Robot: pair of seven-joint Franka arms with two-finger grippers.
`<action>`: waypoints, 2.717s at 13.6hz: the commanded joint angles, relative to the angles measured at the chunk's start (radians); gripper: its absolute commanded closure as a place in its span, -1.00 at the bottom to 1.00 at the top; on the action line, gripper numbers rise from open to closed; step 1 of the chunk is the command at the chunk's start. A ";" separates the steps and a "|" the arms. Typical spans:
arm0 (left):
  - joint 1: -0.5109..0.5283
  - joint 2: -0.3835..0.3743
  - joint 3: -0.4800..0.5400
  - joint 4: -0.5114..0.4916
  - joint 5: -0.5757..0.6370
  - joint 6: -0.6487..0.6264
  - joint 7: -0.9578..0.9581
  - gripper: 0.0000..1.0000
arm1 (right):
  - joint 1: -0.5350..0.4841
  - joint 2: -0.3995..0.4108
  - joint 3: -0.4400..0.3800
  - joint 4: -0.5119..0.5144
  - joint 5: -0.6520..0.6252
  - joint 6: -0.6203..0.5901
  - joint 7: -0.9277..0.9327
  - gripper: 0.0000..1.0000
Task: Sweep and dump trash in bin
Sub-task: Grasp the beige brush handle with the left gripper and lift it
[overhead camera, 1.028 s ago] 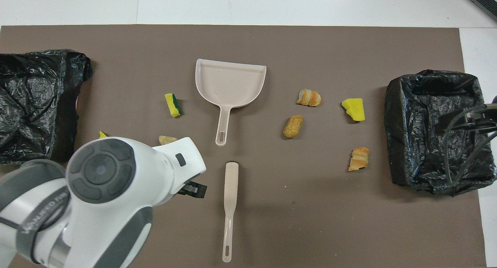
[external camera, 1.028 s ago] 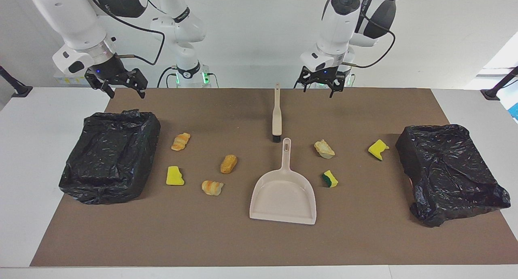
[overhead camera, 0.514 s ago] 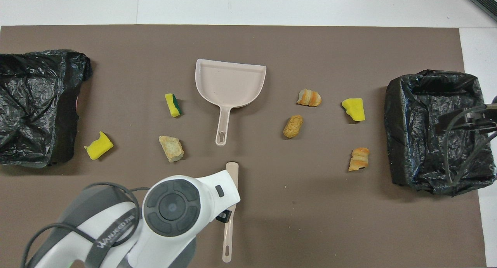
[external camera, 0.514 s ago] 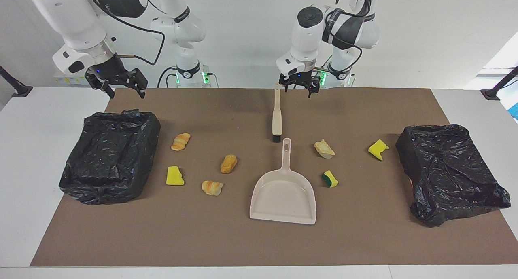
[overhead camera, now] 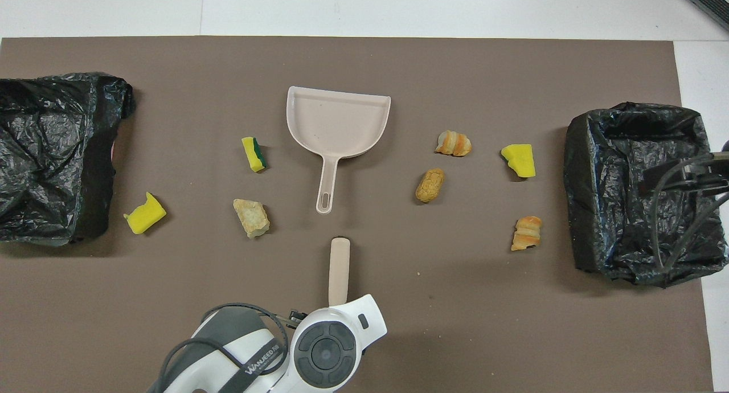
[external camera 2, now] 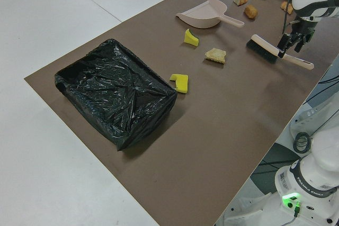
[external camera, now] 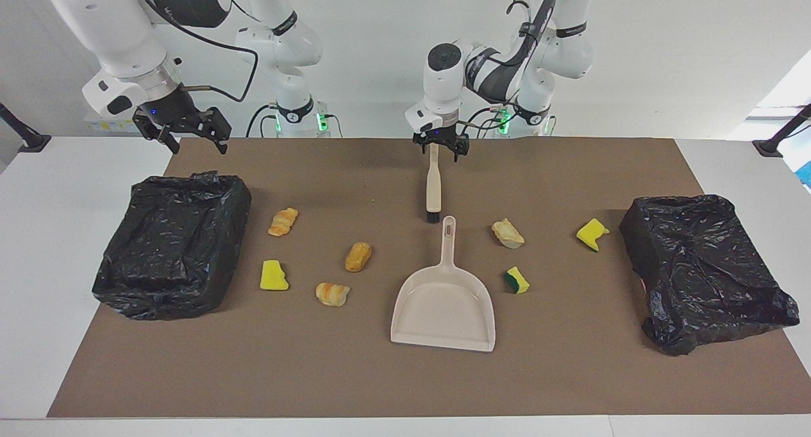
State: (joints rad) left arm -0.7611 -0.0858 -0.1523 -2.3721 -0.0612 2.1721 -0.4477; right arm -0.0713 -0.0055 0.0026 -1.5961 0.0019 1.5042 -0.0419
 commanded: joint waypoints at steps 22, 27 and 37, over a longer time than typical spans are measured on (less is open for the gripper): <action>-0.007 -0.028 0.036 0.068 0.018 -0.241 0.007 1.00 | -0.002 -0.011 -0.001 -0.005 0.018 -0.002 0.013 -1.00; 0.084 -0.120 0.034 0.086 0.018 -0.371 0.009 1.00 | -0.002 -0.011 -0.001 -0.005 0.018 -0.002 0.013 -1.00; 0.376 -0.169 0.036 0.203 0.158 -0.514 0.023 1.00 | 0.001 -0.013 0.003 -0.005 0.020 -0.004 0.011 -1.00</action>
State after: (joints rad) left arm -0.4323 -0.2631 -0.1063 -2.1820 0.0540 1.6653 -0.4286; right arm -0.0711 -0.0055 0.0034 -1.5961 0.0019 1.5042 -0.0419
